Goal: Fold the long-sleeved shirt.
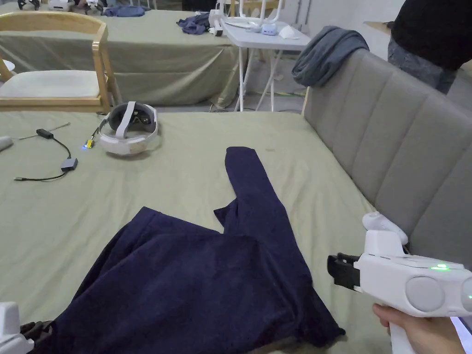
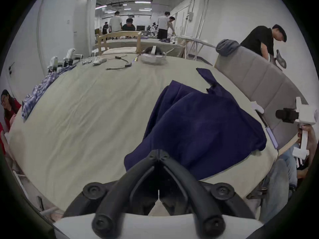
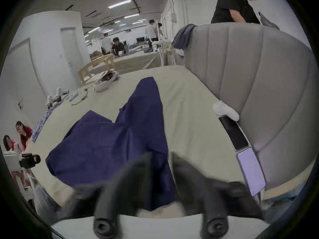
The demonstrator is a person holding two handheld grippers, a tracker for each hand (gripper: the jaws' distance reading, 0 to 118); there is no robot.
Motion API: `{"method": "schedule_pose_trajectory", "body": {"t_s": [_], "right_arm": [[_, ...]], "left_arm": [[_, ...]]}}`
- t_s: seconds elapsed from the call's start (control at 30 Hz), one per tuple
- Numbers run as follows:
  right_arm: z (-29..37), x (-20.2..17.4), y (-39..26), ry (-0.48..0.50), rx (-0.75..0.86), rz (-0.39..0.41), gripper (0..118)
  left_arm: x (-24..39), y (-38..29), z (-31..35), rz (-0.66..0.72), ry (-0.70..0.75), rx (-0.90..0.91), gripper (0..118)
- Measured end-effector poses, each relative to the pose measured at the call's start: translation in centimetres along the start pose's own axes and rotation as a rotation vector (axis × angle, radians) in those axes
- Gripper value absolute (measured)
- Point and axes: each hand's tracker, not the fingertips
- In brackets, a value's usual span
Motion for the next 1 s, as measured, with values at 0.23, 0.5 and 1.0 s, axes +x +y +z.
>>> {"method": "schedule_pose_trajectory", "body": {"t_s": [0.23, 0.5, 1.0], "right_arm": [[-6.0, 0.7, -1.9, -0.079, -0.233, 0.046, 93], [-10.5, -1.6, -7.6, -0.08, -0.321, 0.151, 72], [-10.6, -1.1, -6.9, 0.012, -0.364, 0.106, 6]], "left_arm": [[0.8, 0.9, -1.0, -0.016, -0.005, 0.012, 4], [2.6, 5.2, -4.6, -0.074, -0.026, -0.013, 4], [9.8, 19.8, -28.5, -0.337, 0.057, -0.187, 94]]}}
